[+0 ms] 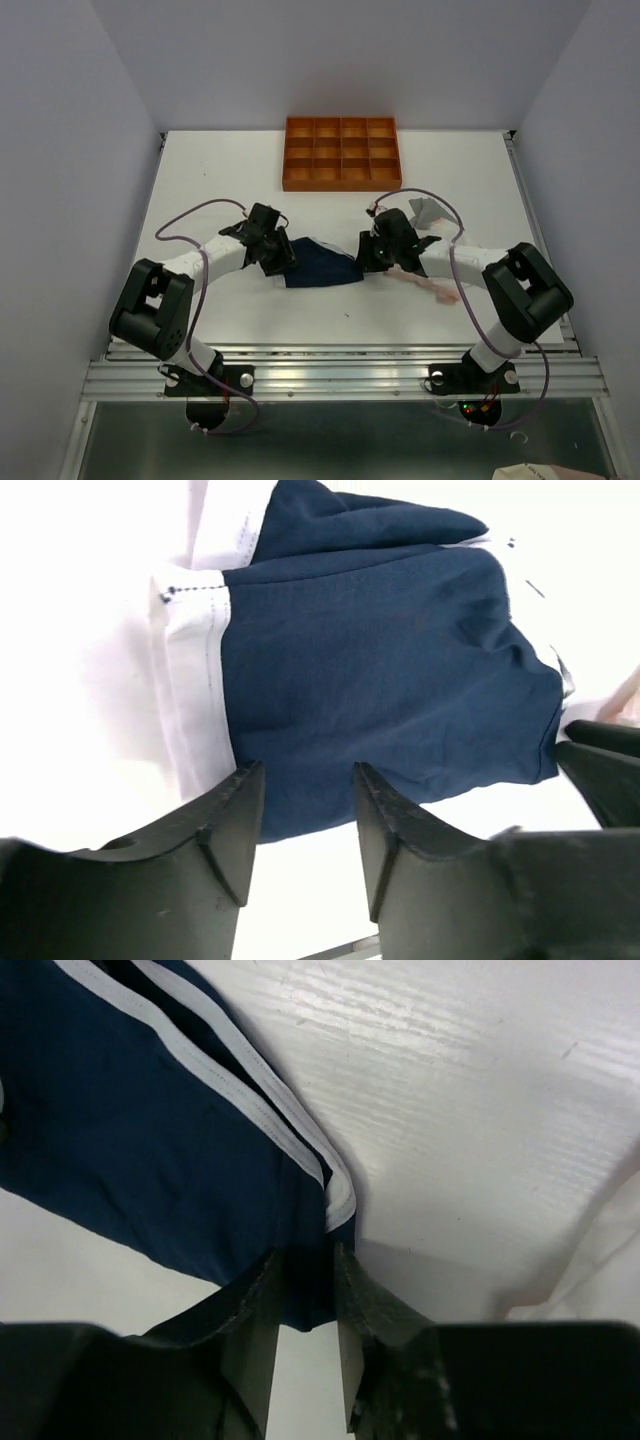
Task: Roll the underwear
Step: Fold the underwear
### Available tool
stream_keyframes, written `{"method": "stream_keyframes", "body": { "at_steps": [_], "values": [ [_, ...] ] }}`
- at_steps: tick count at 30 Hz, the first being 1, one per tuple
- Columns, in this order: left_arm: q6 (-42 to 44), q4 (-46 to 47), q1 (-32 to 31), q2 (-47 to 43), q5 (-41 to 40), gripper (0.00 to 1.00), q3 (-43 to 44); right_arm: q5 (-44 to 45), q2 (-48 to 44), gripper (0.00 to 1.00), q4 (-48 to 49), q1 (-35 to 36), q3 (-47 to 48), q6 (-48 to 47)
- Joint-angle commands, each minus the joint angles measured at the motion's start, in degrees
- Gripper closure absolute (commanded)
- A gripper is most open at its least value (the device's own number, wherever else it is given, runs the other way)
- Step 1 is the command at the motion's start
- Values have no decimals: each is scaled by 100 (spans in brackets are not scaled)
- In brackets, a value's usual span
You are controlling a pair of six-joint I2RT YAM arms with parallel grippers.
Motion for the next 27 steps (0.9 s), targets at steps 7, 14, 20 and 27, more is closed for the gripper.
{"method": "stream_keyframes", "body": {
  "at_steps": [7, 14, 20, 27],
  "values": [
    [-212, -456, -6, -1167, -352, 46, -152, -1353, -208, 27, 164, 15, 1766, -2887],
    [-633, -255, -41, -1590, -546, 46, -705, -3276, 1189, 7, -1246, 15, 3743, -5183],
    [-775, 377, -50, -1186, -397, 49, -811, -4070, 2412, 0, -2771, 15, 5185, -6581],
    [-626, 423, -32, -607, -352, 55, -636, -3456, 2772, 0, -2219, 76, 5195, -6261]
  ]
}}
